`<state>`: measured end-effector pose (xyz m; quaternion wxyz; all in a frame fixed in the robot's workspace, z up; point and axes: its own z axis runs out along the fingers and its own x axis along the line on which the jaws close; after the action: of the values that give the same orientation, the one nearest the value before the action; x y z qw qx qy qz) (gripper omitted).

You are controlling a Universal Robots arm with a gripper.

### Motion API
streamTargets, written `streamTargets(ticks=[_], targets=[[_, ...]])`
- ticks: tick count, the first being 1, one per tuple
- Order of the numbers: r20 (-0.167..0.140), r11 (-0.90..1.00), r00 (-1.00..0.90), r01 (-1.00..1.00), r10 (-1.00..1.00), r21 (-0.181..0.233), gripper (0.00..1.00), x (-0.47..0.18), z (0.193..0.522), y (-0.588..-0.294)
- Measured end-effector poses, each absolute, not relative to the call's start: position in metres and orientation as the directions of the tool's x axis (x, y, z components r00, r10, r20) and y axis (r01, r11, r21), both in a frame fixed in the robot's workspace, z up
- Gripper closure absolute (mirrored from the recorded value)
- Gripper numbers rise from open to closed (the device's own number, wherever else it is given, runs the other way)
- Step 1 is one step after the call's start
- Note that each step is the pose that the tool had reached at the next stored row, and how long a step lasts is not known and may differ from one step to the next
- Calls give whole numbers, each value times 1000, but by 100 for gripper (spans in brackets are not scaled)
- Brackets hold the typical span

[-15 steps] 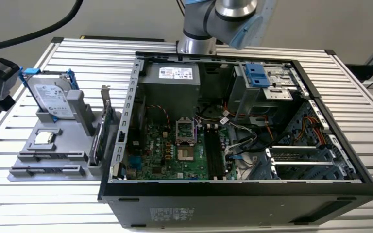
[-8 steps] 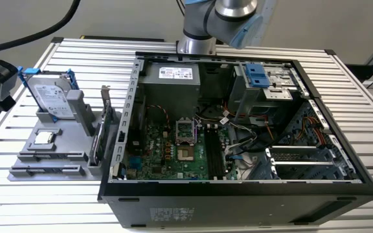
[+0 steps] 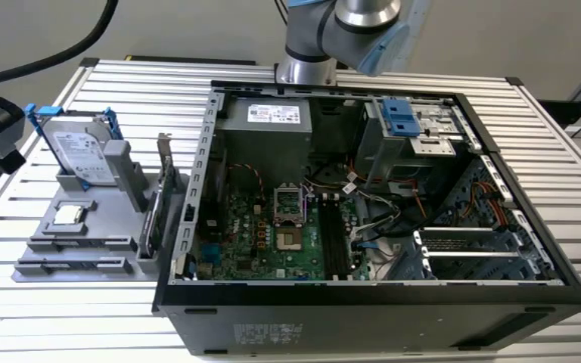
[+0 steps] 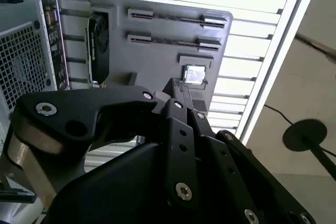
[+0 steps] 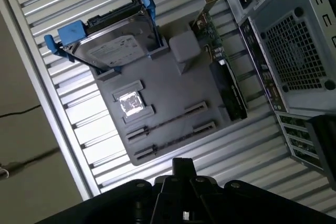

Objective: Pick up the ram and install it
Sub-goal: 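Pick up the ram and move it above insertion slot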

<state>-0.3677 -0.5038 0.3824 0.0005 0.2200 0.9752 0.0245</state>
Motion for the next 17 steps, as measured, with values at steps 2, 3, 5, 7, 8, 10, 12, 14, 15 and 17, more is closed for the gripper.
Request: streamTargets(ticks=[2, 3, 5, 7, 8, 10, 12, 14, 15, 17], targets=[[10, 893, -894, 447, 447, 48, 100, -368, 382, -504], [10, 889, -890, 456, 456, 48, 100, -368, 382, -504], [10, 880, -881, 472, 472, 48, 100, -368, 382, -504], [10, 871, -872, 489, 490, 48, 100, -368, 382, -504], [10, 866, -867, 498, 498, 48, 100, -368, 382, -504], [10, 856, -858, 514, 514, 48, 100, -368, 382, -504], [10, 847, -848, 530, 530, 48, 100, -368, 382, -504], [10, 836, -838, 546, 546, 48, 100, -368, 382, -504], [10, 831, -832, 554, 554, 48, 100, -368, 382, -504], [10, 822, -823, 568, 568, 47, 100, -368, 381, -504]])
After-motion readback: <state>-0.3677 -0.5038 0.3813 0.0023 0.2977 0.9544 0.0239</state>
